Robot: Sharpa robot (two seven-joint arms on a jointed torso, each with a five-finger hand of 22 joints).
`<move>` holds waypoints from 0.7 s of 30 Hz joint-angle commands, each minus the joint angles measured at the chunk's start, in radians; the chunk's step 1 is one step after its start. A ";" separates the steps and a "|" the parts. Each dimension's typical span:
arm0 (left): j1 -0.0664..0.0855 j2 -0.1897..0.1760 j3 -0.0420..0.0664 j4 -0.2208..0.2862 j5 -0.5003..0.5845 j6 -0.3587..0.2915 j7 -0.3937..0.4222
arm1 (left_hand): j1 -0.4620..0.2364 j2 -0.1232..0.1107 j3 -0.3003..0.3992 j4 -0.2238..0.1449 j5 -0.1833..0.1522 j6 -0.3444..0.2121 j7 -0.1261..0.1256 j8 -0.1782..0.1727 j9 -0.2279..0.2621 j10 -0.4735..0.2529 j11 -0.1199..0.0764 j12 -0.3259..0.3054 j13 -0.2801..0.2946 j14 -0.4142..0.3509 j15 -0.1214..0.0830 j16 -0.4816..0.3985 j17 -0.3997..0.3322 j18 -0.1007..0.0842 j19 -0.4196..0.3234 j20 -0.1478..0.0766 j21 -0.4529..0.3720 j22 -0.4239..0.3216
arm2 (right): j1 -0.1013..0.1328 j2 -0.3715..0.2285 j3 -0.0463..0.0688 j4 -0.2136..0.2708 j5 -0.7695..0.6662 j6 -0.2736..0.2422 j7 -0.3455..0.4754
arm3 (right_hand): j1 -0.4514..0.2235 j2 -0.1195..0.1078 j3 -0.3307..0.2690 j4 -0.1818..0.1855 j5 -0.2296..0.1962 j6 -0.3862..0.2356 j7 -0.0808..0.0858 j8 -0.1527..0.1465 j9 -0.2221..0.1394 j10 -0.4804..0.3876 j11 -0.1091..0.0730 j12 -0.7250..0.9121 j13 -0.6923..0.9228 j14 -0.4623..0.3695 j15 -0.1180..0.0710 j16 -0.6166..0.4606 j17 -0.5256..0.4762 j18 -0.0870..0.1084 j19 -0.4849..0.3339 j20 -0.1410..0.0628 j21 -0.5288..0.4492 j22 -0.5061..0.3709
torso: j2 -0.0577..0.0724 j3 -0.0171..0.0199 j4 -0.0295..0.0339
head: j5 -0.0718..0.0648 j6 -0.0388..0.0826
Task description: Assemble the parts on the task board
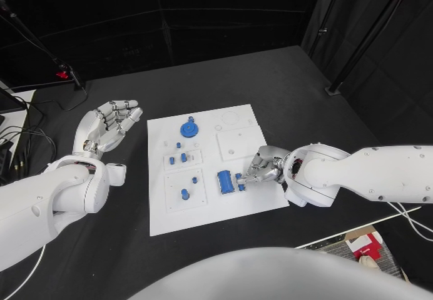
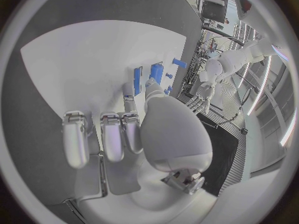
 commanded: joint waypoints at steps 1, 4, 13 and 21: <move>0.001 0.000 0.001 0.000 0.001 0.007 0.009 | 0.005 0.011 -0.007 -0.002 0.006 -0.010 0.118 0.004 -0.001 -0.009 0.001 0.008 -0.002 -0.007 -0.002 0.008 -0.002 -0.006 0.004 0.002 0.006 -0.002 | 0.001 -0.015 0.000 0.004 -0.007 -0.104 0.078 | -0.017 -0.002 -0.018 0.001 -0.012 -0.005 -0.001 0.022 0.013 0.106 0.003 0.003 0.263 0.104 -0.005 0.002 0.263 -0.007 0.102 -0.004 0.003 0.263 | -0.001 0.0004 -0.0017 | 0.008 0.000; 0.000 -0.001 0.001 0.000 0.001 0.006 0.016 | 0.004 0.011 -0.008 -0.002 0.005 -0.010 0.119 0.004 -0.001 -0.010 0.001 0.008 -0.002 -0.008 -0.002 0.008 -0.003 -0.006 0.004 0.002 0.006 -0.002 | 0.001 -0.032 0.000 0.002 0.027 -0.196 0.179 | -0.021 -0.003 -0.035 0.000 0.000 -0.054 -0.003 0.097 0.064 0.106 0.001 0.003 0.263 0.104 -0.009 0.002 0.263 -0.007 0.101 -0.007 0.002 0.263 | -0.003 0.0005 -0.0031 | 0.018 0.000; -0.015 0.000 0.001 0.003 0.049 -0.005 0.111 | -0.037 0.015 -0.046 -0.001 -0.019 0.018 0.018 0.025 -0.001 -0.051 0.018 0.016 -0.002 -0.025 0.008 0.017 -0.012 -0.009 0.006 0.002 0.009 -0.013 | 0.038 0.018 0.002 -0.122 0.422 -0.206 0.885 | 0.064 0.096 -0.057 -0.005 0.046 -0.327 0.023 0.399 0.263 0.099 0.025 -0.002 0.259 0.098 0.040 -0.002 0.258 0.088 -0.213 0.028 -0.353 0.120 | -0.010 0.0044 -0.0003 | 0.081 0.000; -0.036 -0.011 0.001 0.040 0.128 -0.026 0.232 | -0.107 -0.031 -0.043 0.001 -0.065 0.079 -0.013 -0.006 -0.005 -0.093 -0.046 0.041 -0.002 -0.067 0.018 0.027 -0.012 -0.022 -0.002 0.001 0.008 -0.032 | 0.049 0.169 0.003 -0.269 0.708 -0.117 1.243 | -0.123 0.124 -0.166 -0.031 0.072 -0.521 0.058 0.355 0.194 -0.783 0.123 -0.959 -0.481 -0.717 0.142 -0.857 -0.472 0.128 -0.757 0.115 -1.039 -0.205 | -0.011 0.0058 -0.0037 | 0.150 0.000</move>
